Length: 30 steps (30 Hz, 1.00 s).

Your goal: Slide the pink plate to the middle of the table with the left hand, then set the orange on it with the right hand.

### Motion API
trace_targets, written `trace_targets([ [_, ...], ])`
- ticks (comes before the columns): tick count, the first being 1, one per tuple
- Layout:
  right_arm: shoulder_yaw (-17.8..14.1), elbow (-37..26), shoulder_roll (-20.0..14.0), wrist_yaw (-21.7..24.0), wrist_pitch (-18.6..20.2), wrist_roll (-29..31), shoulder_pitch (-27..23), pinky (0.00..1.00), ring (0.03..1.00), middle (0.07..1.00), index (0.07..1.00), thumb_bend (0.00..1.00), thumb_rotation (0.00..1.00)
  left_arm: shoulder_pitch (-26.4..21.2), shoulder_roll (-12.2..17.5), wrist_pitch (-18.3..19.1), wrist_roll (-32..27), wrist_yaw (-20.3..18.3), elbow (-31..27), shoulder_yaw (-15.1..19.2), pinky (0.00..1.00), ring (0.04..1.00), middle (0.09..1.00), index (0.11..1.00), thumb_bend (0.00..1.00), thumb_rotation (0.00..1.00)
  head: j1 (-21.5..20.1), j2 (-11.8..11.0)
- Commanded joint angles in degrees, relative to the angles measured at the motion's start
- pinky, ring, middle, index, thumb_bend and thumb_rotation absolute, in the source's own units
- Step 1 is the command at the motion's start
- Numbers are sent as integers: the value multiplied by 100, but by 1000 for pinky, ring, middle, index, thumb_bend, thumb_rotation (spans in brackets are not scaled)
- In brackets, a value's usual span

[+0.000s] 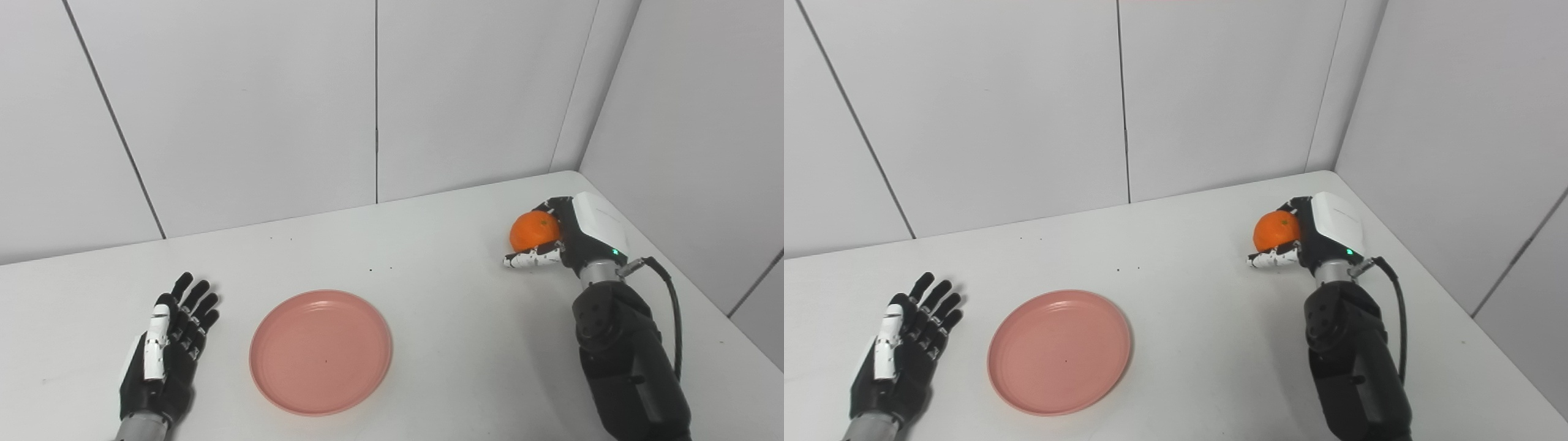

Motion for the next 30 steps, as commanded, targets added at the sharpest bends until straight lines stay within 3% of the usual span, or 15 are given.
trace_targets([
  [1, 67, -336, -35, -37, -45, -53, -276, 279, 367, 447, 484, 520, 139, -3, -69, 75, 9, 63, -34, -34, 953, 924, 932, 930, 318, 1000, 49, 8],
  [12, 718, -843, 495, 318, -43, -423, -655, 281, 368, 457, 484, 521, 143, 72, -200, -13, 126, 139, -68, -120, 925, 905, 913, 915, 337, 1000, 528, 50],
  [21, 1503, -789, 708, 364, -174, -205, -829, 254, 343, 443, 485, 519, 137, 186, -409, -172, 554, 353, -189, -403, 893, 893, 904, 902, 371, 1000, 1666, 246],
  [30, 2097, -669, 939, 331, -264, -105, -919, 223, 320, 422, 484, 520, 137, 264, -622, -70, 847, 553, -450, -630, 890, 891, 898, 892, 373, 1000, 2212, 370],
])
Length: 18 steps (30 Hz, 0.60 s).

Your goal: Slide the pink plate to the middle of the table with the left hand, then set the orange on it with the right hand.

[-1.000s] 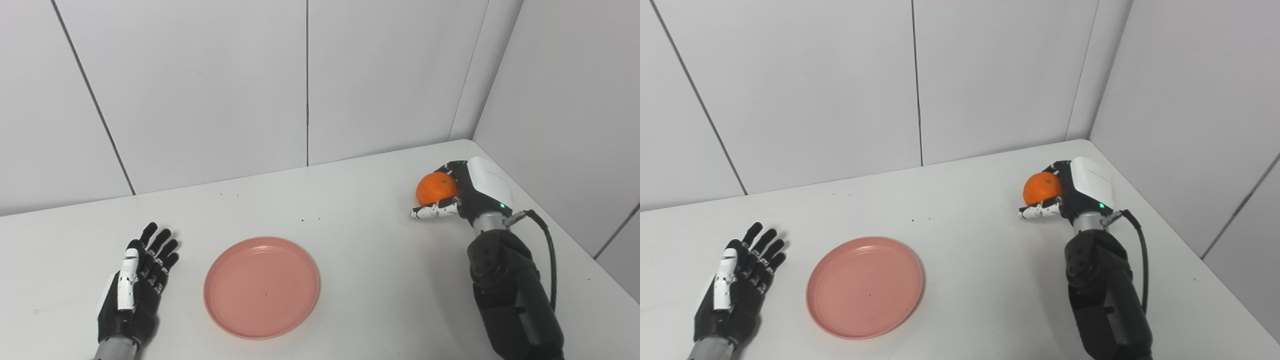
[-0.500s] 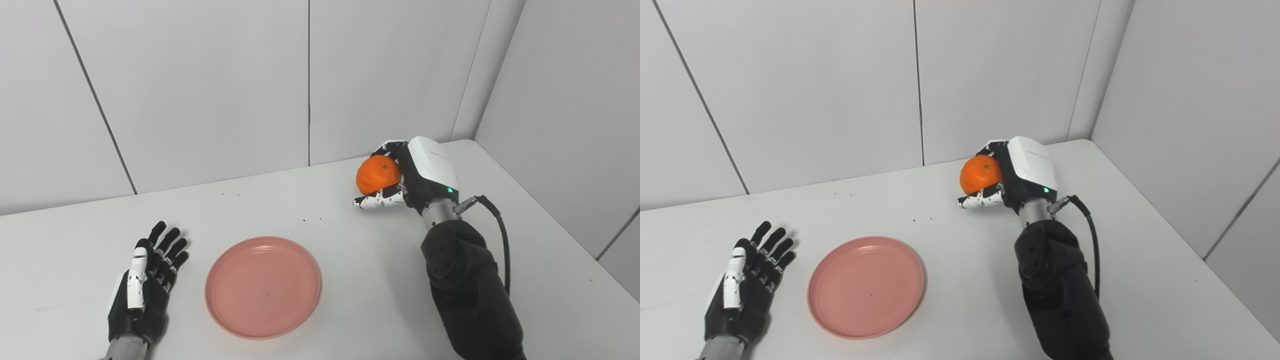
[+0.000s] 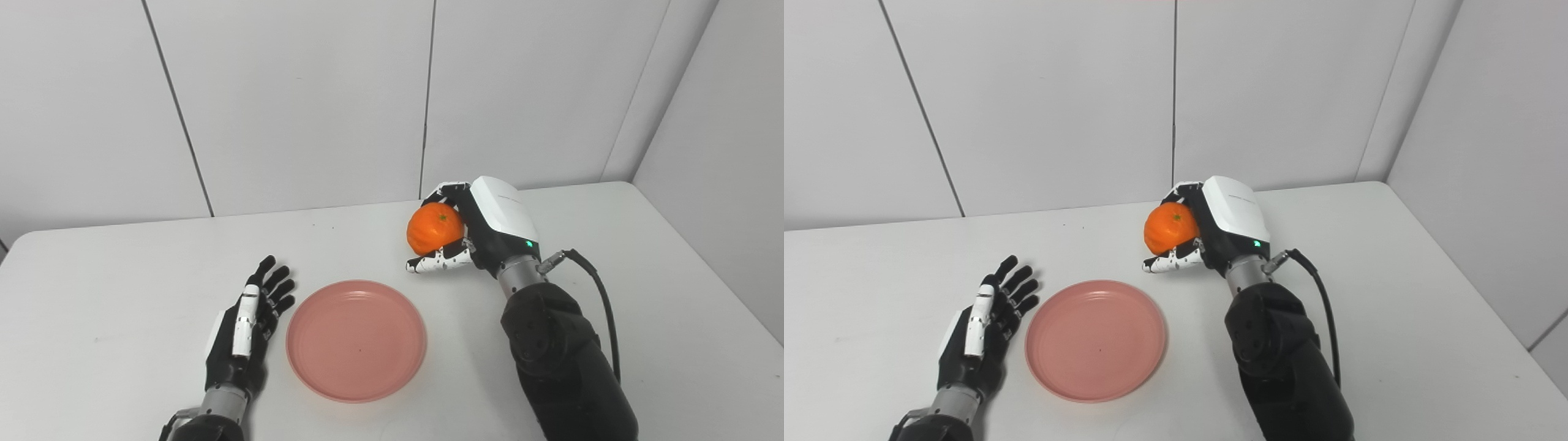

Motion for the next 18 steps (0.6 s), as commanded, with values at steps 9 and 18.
trace_targets([
  [9, 500, 110, 157, -91, -441, 263, -309, 236, 324, 426, 485, 520, 136, -69, -296, 201, 130, 237, -115, -144, 890, 894, 908, 901, 388, 1000, 853, 122],
  [18, 753, 337, 121, -56, -534, 436, -340, 249, 340, 446, 485, 519, 136, -103, -563, 112, 219, 410, -60, -195, 918, 908, 916, 904, 364, 1000, 1524, 178],
])
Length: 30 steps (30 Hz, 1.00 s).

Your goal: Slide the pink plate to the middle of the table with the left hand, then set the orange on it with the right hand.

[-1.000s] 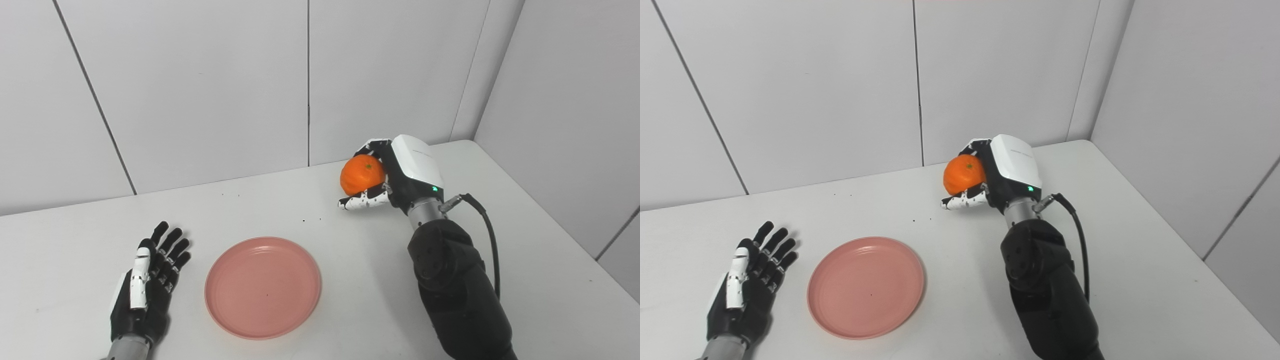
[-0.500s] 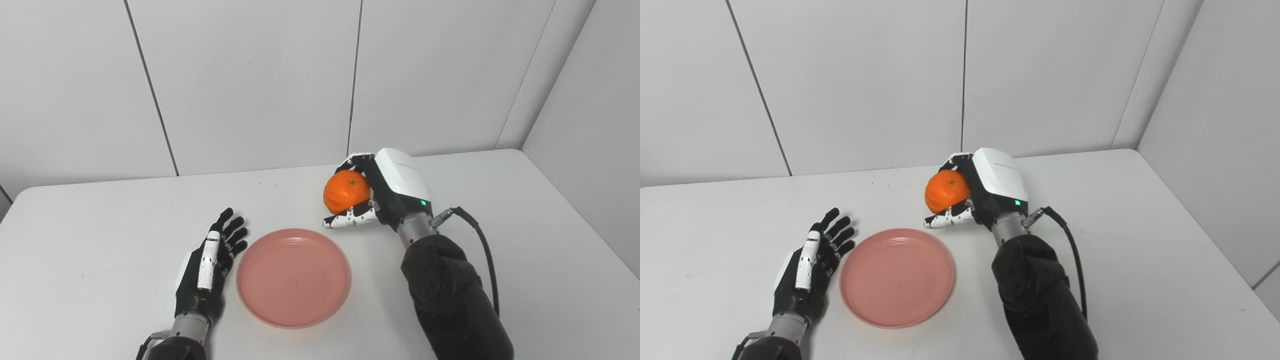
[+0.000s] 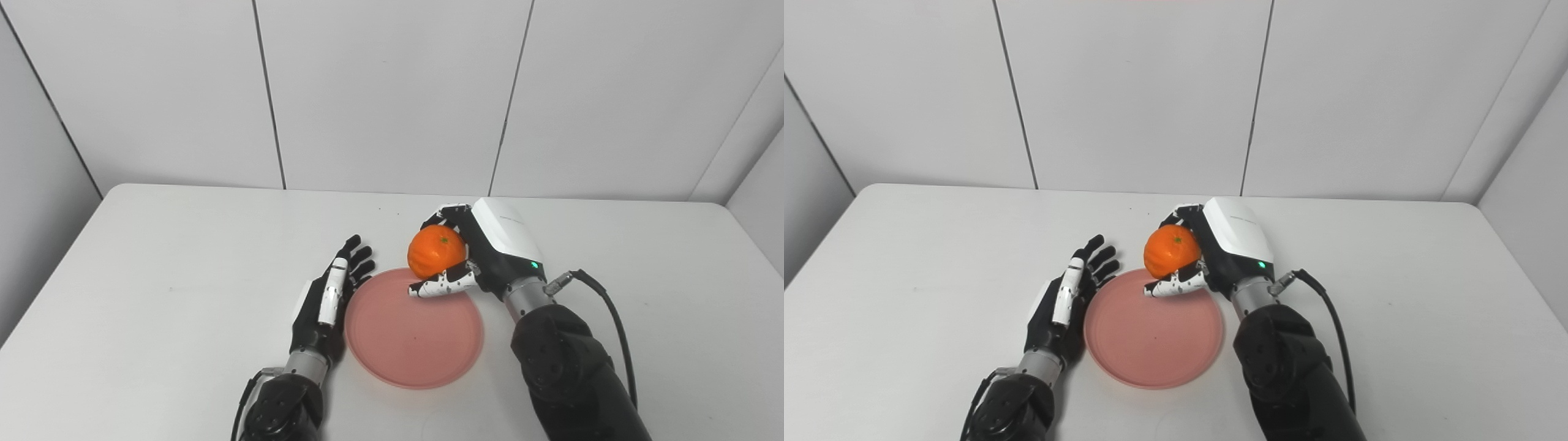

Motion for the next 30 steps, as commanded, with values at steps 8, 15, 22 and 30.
trace_targets([
  [8, 254, 202, 44, -132, -369, 31, -197, 207, 306, 418, 485, 519, 135, -125, -265, -178, 242, 272, 26, -23, 905, 911, 915, 899, 351, 1000, 183, 12],
  [15, 456, 337, 34, -1, -292, -82, -168, 206, 301, 416, 486, 519, 136, -134, -335, -225, 304, 378, 12, 8, 884, 895, 893, 881, 346, 1000, 190, 52],
  [22, 626, 579, 57, -85, -381, -167, -189, 211, 309, 423, 486, 520, 137, -138, -313, -336, 429, 428, 15, -15, 870, 892, 895, 881, 350, 1000, 105, 98],
  [30, 700, 821, 67, -140, -410, -119, -122, 235, 326, 433, 487, 519, 136, -136, -274, -405, 478, 391, 29, -19, 877, 884, 888, 873, 376, 1000, 57, 132],
])
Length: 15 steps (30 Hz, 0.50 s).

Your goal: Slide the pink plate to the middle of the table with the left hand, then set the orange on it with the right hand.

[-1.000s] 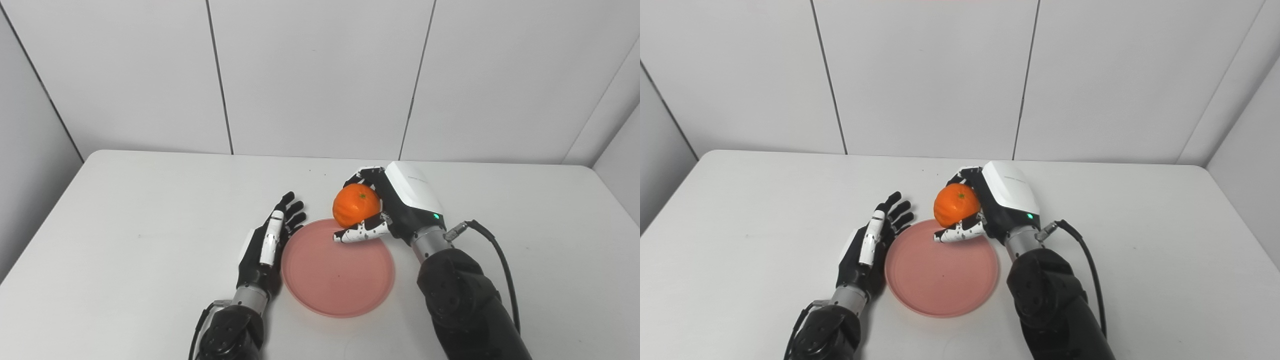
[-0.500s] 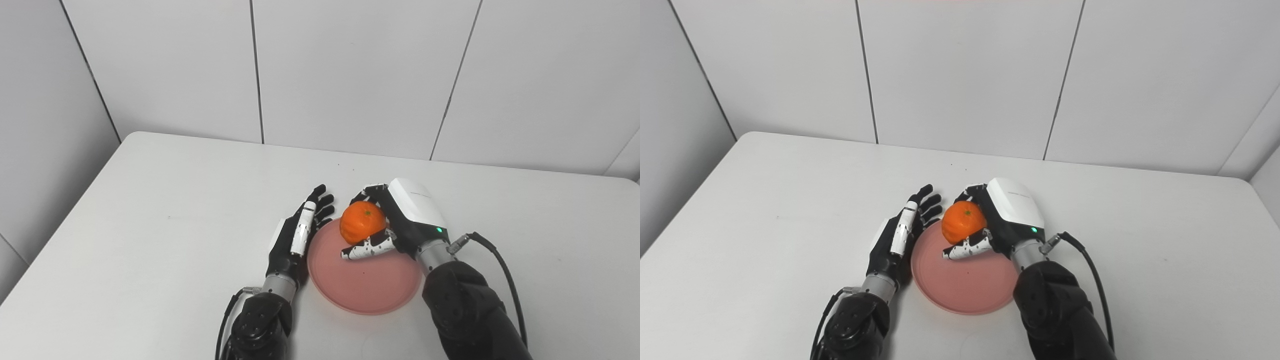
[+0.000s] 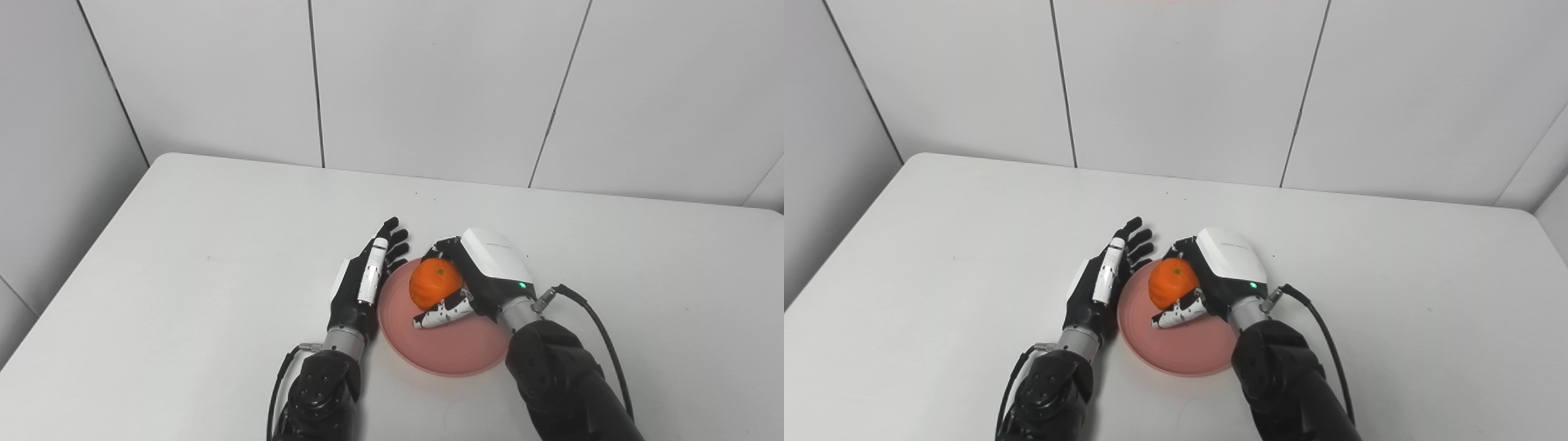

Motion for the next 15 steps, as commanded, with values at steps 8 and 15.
trace_targets([
  [8, 84, 80, -52, -250, -313, -63, -123, 217, 306, 416, 486, 519, 134, -115, -36, -129, 1, -13, -121, -5, 879, 880, 884, 874, 373, 1000, -61, 62],
  [15, 174, 110, -87, -318, -346, -108, -89, 220, 303, 406, 487, 520, 138, -114, -19, -99, -35, -46, -165, 10, 871, 874, 878, 870, 360, 1000, -123, 92],
])
